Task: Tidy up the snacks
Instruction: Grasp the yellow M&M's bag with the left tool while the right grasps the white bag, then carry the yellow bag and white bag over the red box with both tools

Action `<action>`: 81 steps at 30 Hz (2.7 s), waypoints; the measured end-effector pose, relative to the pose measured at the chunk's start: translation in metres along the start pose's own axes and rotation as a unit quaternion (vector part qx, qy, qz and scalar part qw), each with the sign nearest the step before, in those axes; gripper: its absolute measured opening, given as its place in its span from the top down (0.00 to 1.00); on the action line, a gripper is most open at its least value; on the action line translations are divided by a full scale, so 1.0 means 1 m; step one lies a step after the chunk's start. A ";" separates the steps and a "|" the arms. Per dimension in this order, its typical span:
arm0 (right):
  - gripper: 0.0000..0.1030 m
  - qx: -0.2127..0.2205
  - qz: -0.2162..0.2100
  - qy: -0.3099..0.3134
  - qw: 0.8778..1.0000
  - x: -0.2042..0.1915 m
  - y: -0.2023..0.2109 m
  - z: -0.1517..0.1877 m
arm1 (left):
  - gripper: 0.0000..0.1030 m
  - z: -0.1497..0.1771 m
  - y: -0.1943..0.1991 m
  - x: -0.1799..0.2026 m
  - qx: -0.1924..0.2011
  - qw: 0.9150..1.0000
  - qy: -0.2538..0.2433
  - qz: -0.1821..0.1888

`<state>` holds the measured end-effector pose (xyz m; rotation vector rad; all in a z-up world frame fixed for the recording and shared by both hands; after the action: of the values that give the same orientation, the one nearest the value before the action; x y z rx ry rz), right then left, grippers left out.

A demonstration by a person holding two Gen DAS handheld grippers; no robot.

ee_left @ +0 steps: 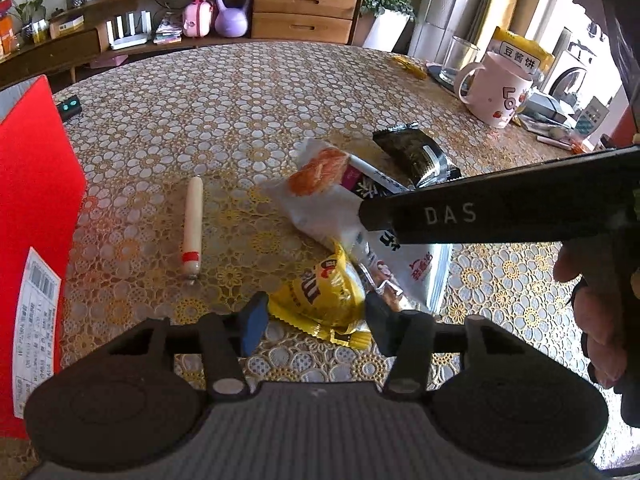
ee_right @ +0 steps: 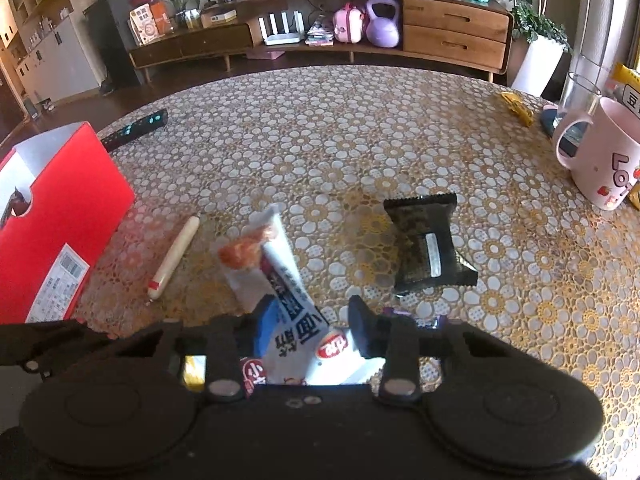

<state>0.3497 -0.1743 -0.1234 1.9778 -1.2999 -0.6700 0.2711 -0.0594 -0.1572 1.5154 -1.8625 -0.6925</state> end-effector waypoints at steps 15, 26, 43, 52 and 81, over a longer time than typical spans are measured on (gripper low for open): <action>0.98 0.031 0.006 -0.023 0.999 -0.002 0.034 0.011 | 0.52 0.007 0.029 -0.026 -0.005 0.999 0.042 -0.005; 0.98 0.046 0.011 -0.020 0.999 -0.018 0.090 0.028 | 0.52 0.017 0.067 -0.025 -0.005 0.999 0.041 -0.012; 0.98 0.081 -0.005 -0.012 0.997 -0.071 0.172 0.044 | 0.52 0.025 0.145 -0.031 0.015 0.999 0.037 -0.010; 0.98 0.093 -0.021 0.006 0.995 -0.111 0.196 0.043 | 0.52 0.024 0.185 -0.049 0.028 0.999 0.041 -0.004; 0.99 0.129 -0.073 0.081 0.986 -0.245 0.186 -0.025 | 0.52 -0.012 0.264 -0.164 0.092 0.993 0.046 -0.064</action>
<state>0.1681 0.0073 0.0478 2.3028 -1.2008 -0.4108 0.1312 0.1536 0.0212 1.7675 -1.8130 -0.5091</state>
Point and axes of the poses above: each gripper's, at about its wrist camera, not at the fingertips, and y roughly against the way its jaws point, x to its right, z to its underside, the point moved 4 cm from there along -y, roughly the way its jaws point, and after that the axes turned 6 degrees about x, right-handed, at the moved point
